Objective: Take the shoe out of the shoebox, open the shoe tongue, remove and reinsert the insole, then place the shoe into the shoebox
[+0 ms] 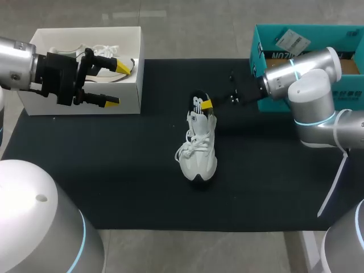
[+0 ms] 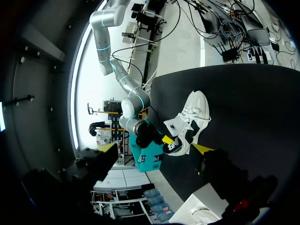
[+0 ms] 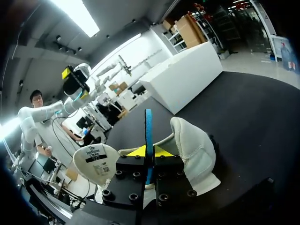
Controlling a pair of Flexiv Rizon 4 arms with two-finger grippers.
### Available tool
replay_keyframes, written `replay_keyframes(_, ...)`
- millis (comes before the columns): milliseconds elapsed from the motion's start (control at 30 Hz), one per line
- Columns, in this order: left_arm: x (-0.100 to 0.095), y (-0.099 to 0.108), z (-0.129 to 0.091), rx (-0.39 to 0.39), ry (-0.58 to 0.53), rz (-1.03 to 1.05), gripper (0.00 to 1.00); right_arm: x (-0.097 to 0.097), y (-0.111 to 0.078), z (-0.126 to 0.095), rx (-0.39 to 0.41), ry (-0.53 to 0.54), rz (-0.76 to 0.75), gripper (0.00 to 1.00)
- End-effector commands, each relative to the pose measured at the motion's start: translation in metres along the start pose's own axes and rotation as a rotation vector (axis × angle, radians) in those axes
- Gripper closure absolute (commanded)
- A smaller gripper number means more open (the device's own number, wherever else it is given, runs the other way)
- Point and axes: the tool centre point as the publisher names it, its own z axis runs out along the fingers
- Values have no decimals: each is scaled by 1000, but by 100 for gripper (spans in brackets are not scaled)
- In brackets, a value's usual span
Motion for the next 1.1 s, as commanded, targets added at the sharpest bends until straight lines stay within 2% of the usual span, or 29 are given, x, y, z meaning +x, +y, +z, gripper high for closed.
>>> replay_keyframes(33, 0, 0, 1, -1, 4, 0, 0, 2, -11, 14, -2, 17, 20, 100)
replay_keyframes(167, 0, 0, 1, -1, 4, 0, 0, 7, -22, 20, -3, 28, 43, 100)
replay_keyframes(300, 0, 0, 1, -1, 4, 0, 0, 9, -23, 21, -6, 29, 50, 100)
replay_keyframes(333, 0, 0, 1, -1, 4, 0, 0, 10, -22, 19, -6, 23, 48, 84)
replay_keyframes(367, 0, 0, 1, -1, 4, 0, 0, 9, -20, 17, -6, 15, 41, 55)
replay_keyframes(400, 0, 0, 1, -1, 4, 0, 0, 9, -18, 15, -6, 9, 32, 48)
replay_keyframes(567, 0, 0, 1, -1, 4, 0, 0, 5, -4, 8, 5, -12, -4, 40)
replay_keyframes(667, 0, 0, 1, -1, 4, 0, 0, 4, 3, 5, 16, -16, -19, 45)
replay_keyframes(700, 0, 0, 1, -1, 4, 0, 0, 4, 5, 4, 18, -17, -22, 52)
replay_keyframes(800, 0, 0, 1, -1, 4, 0, 0, 3, 8, 2, 22, -20, -28, 60)
replay_keyframes(833, 0, 0, 1, -1, 4, 0, 0, 3, 8, 1, 24, -20, -29, 67)
replay_keyframes(867, 0, 0, 1, -1, 4, 0, 0, 3, 9, 1, 26, -20, -30, 80)
replay_keyframes(900, 0, 0, 1, -1, 4, 0, 0, 3, 9, 1, 29, -19, -30, 100)
replay_keyframes(1100, 0, 0, 1, -1, 4, 0, 0, 3, 3, 7, 37, -8, -7, 100)
